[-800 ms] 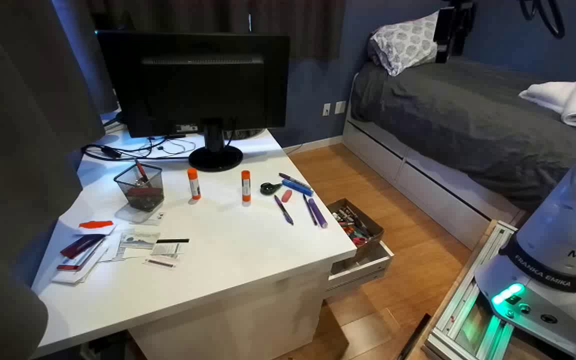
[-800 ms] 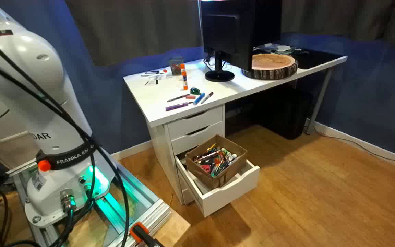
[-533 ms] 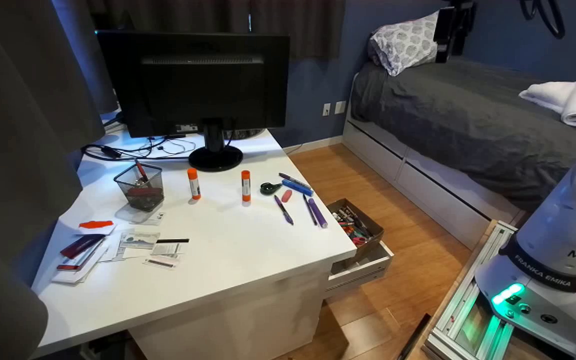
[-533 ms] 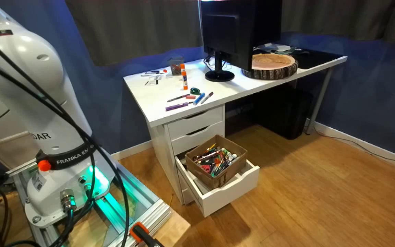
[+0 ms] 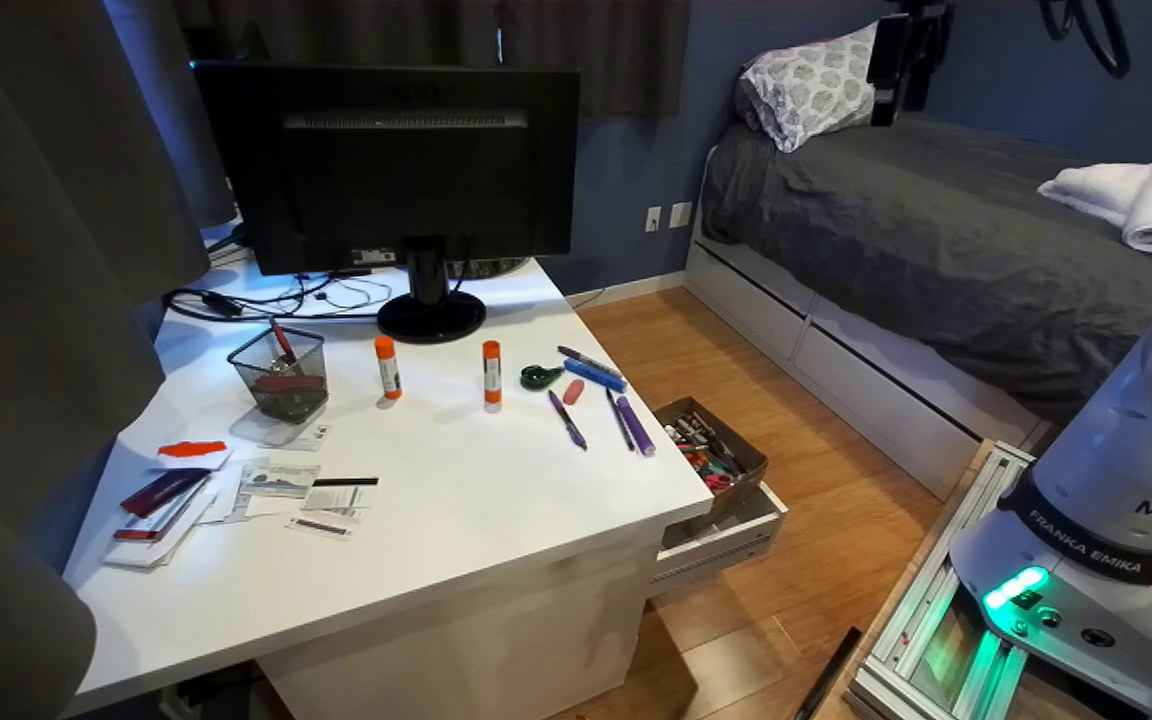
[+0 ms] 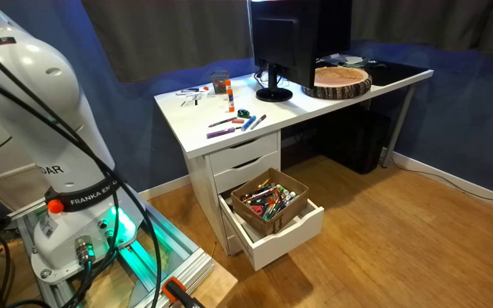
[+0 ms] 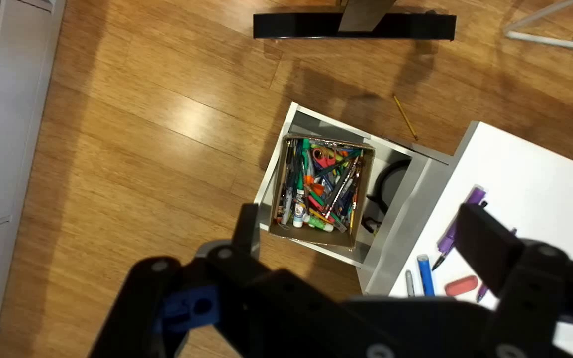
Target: Pick up the black and white marker on the desk and put it in the box in the drawer
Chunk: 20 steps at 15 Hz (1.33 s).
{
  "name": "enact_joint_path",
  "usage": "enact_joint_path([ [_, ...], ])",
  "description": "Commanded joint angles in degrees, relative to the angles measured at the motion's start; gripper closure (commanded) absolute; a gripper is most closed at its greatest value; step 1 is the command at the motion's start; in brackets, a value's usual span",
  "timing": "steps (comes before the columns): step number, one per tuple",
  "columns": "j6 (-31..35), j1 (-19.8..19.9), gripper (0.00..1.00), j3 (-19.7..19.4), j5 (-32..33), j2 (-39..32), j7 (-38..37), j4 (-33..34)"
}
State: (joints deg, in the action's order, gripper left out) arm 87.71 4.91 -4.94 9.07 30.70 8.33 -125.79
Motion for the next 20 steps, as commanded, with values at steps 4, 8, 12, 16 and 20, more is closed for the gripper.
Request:
enact_joint_path([
  [4, 2.1, -3.3, 0.00, 0.7, -1.1, -2.9, 2.2, -1.9],
  [8, 4.9, -6.3, 0.00, 2.4, -1.6, -8.9, 2.4, -4.6],
  [12, 12.4, -5.7, 0.00, 2.4, -0.6, -16.3, 1.1, -5.8],
  [16, 20.0, -5.9, 0.00, 2.8, -1.8, -23.6, 2.4, -5.0],
  [20, 29.6, -6.3, 0.00, 4.0, -2.9, -29.4, 0.8, -4.6],
])
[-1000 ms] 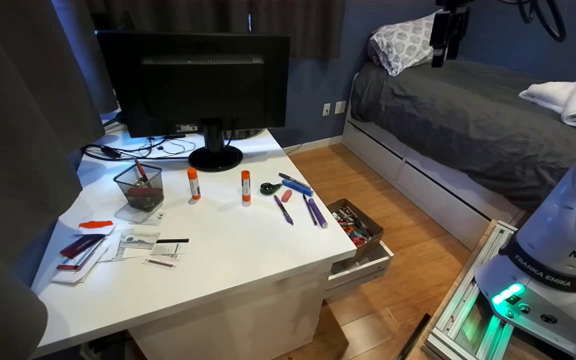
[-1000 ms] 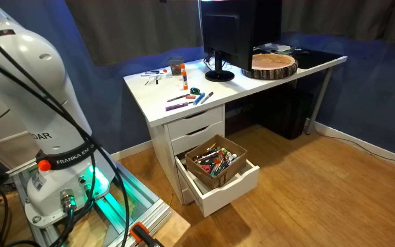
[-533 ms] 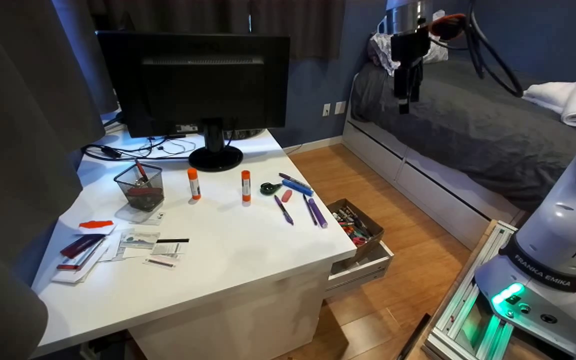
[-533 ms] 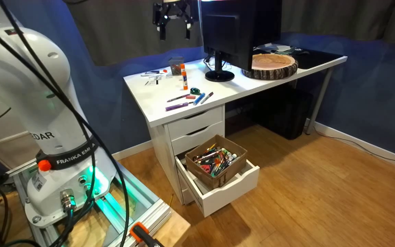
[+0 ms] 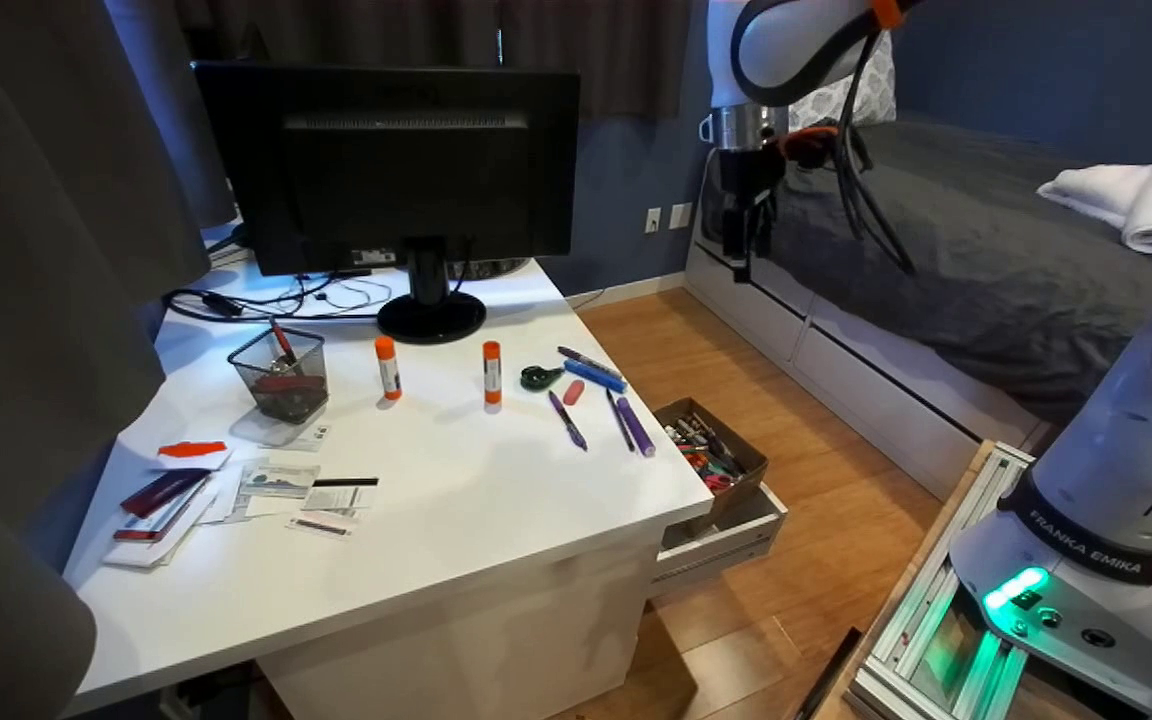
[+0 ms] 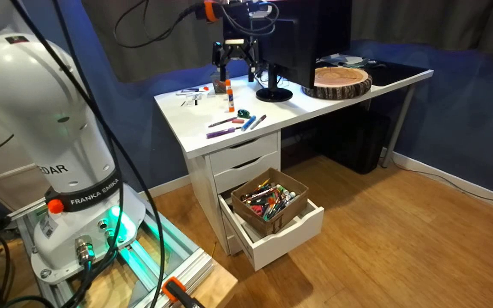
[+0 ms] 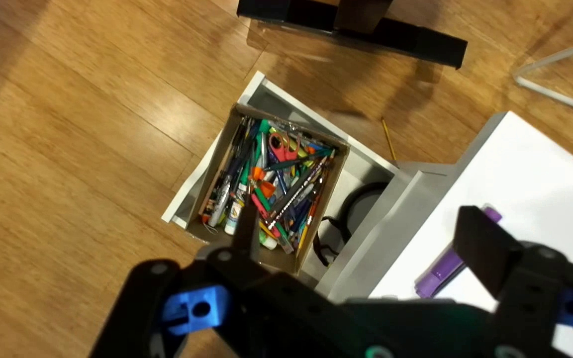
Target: Pick up the black and white marker on the desk and put it in the box in the drawer
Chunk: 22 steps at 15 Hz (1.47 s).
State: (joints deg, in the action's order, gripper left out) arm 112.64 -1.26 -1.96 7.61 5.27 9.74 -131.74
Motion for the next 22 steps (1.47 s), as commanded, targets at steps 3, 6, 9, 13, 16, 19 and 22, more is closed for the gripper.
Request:
enact_joint_path([
  [3, 10.3, 0.0, 0.00, 1.7, -2.1, -9.2, -2.9, 2.8],
  [6, 9.7, 0.3, 0.00, 1.8, -0.8, -8.7, -2.1, 1.7],
  [9, 9.9, 0.3, 0.00, 1.9, -0.7, -10.9, -2.3, 3.1],
  [13, 10.4, 0.3, 0.00, 2.0, -2.1, -16.3, -3.4, 7.1],
  [16, 13.3, 0.1, 0.00, 2.2, -2.0, -20.7, -4.7, 9.0],
  [19, 17.1, -0.1, 0.00, 2.4, -1.8, -24.8, -5.9, 11.3],
  [22, 19.8, 0.1, 0.18, 2.7, -2.8, -28.4, -6.4, 13.6],
])
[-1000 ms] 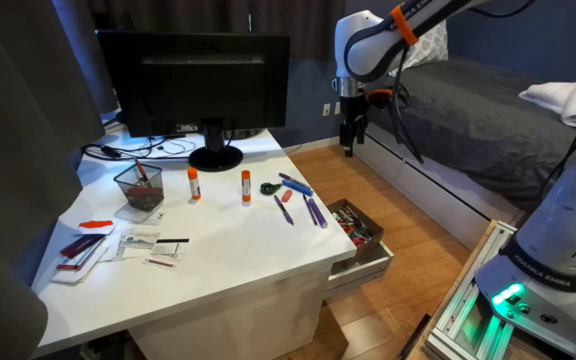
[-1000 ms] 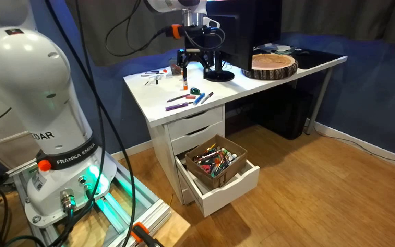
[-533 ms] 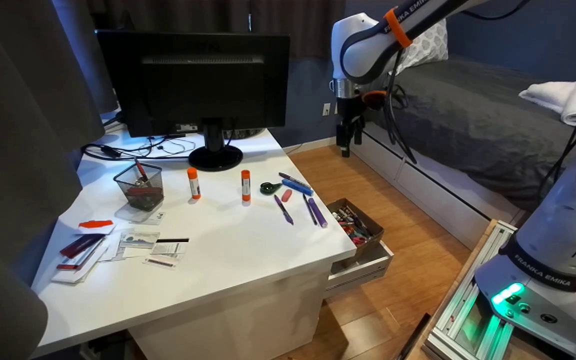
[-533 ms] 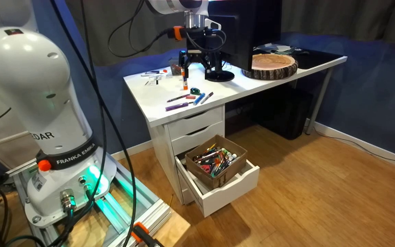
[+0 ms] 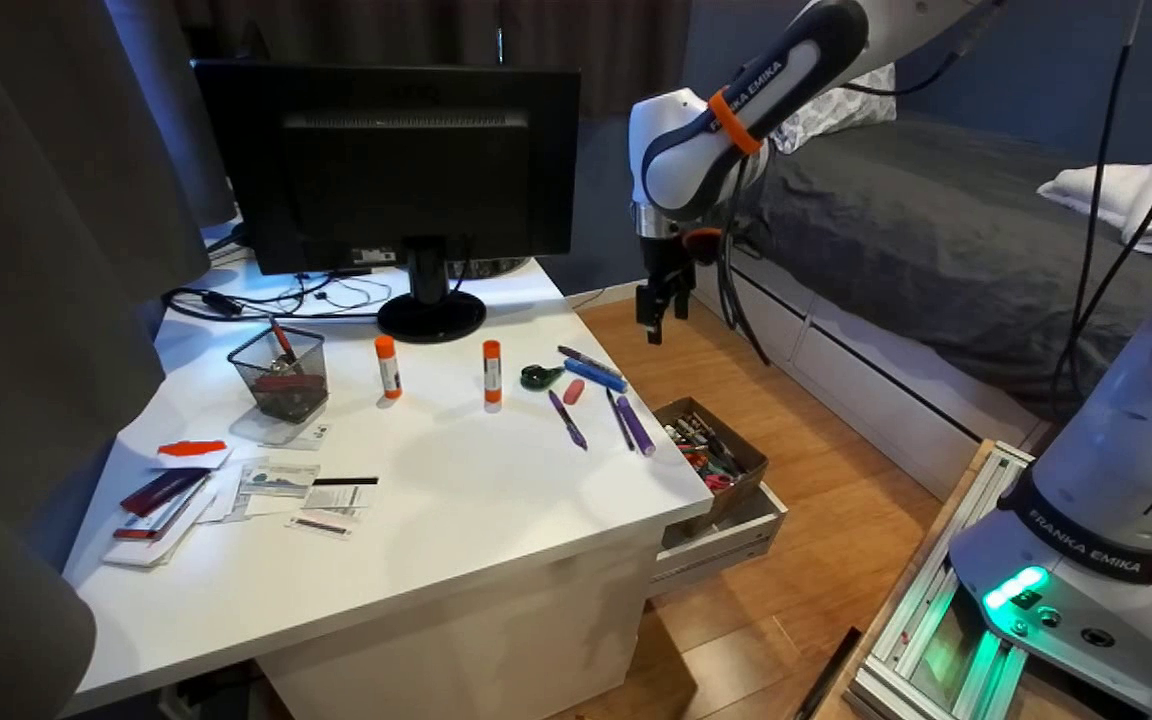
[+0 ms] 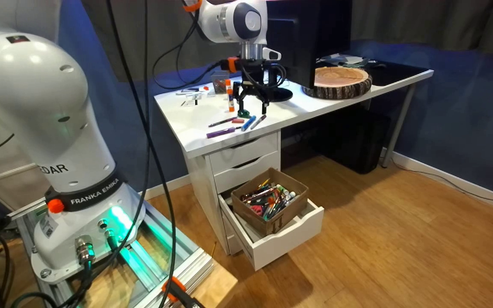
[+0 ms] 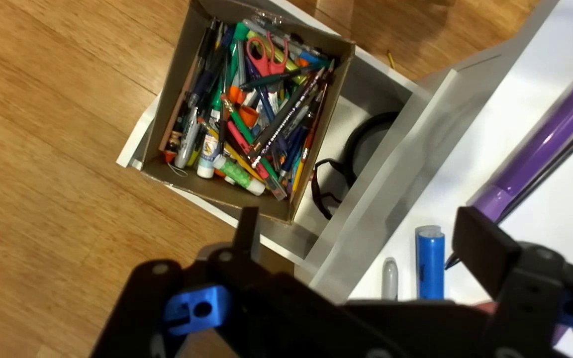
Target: Pick up the black and white marker on the desk and put it in the box in the drawer
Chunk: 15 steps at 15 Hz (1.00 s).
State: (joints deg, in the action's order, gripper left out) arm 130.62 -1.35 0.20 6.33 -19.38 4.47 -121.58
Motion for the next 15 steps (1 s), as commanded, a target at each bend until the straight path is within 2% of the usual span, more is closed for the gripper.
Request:
enact_joint_path([
  [1, 2.7, 0.2, 0.29, 0.6, -1.8, -4.7, -1.2, 4.1],
  [2, 3.8, 0.3, 0.34, 0.7, -2.2, -5.6, -1.2, 4.7],
  [5, 6.0, 0.2, 0.41, 1.3, -3.5, -7.8, -1.1, 6.3],
  [10, 8.1, 0.3, 0.45, 2.5, -5.5, -10.2, -0.7, 8.3],
  [14, 9.3, 0.0, 0.58, 2.8, -6.0, -11.9, -1.1, 9.7],
  [15, 9.7, -0.1, 0.57, 2.7, -6.0, -12.3, -1.3, 9.9],
])
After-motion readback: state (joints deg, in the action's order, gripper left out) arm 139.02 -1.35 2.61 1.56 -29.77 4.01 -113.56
